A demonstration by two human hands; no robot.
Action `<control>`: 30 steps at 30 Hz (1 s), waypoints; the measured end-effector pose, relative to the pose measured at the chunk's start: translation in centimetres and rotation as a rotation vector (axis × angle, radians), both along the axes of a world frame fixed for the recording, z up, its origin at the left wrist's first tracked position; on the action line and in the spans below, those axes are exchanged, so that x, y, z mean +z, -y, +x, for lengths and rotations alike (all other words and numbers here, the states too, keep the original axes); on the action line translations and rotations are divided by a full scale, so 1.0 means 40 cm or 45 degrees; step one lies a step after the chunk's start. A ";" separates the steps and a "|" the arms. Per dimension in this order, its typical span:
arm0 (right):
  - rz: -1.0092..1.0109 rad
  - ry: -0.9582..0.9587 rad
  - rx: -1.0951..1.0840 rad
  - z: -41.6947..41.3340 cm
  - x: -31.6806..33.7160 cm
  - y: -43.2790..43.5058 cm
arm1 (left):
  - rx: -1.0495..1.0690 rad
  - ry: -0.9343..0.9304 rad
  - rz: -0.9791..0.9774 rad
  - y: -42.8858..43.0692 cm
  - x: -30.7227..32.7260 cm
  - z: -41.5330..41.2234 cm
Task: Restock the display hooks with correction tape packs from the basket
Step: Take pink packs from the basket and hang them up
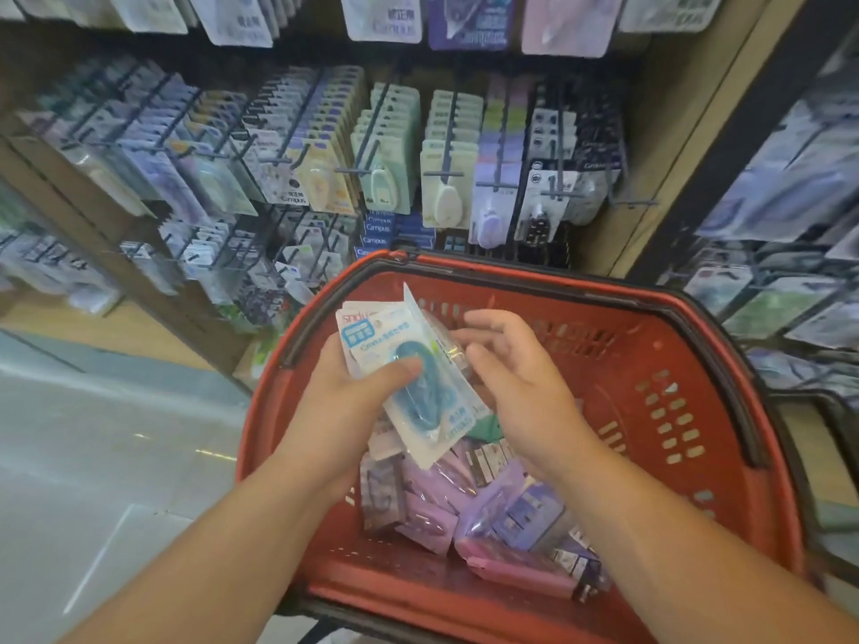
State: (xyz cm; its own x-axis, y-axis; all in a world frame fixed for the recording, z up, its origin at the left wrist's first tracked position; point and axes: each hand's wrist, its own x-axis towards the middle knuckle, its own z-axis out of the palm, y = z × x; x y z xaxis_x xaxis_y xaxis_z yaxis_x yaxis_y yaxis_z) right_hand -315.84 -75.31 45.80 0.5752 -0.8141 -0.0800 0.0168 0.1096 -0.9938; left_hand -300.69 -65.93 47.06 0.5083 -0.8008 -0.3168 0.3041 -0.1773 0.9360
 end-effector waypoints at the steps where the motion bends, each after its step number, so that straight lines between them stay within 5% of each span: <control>1: 0.015 0.025 -0.015 -0.006 0.002 0.004 | -0.027 0.007 -0.009 -0.002 0.002 -0.003; 9: 0.287 0.149 0.170 -0.014 0.017 0.017 | -0.035 -0.057 -0.071 -0.015 -0.004 -0.003; 19: 0.285 0.103 0.112 0.054 0.032 -0.007 | 0.158 -0.154 -0.140 -0.018 0.012 0.007; 30: 0.339 -0.054 0.316 0.077 -0.039 0.055 | 0.250 0.170 0.069 -0.058 0.017 0.083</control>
State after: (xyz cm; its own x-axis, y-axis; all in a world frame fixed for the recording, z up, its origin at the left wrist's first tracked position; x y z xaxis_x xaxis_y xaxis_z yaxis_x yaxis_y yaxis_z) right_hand -312.74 -77.52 44.25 0.7444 -0.5973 -0.2985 -0.0833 0.3605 -0.9290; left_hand -297.39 -63.63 47.76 0.6929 -0.6659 -0.2765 0.2123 -0.1781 0.9609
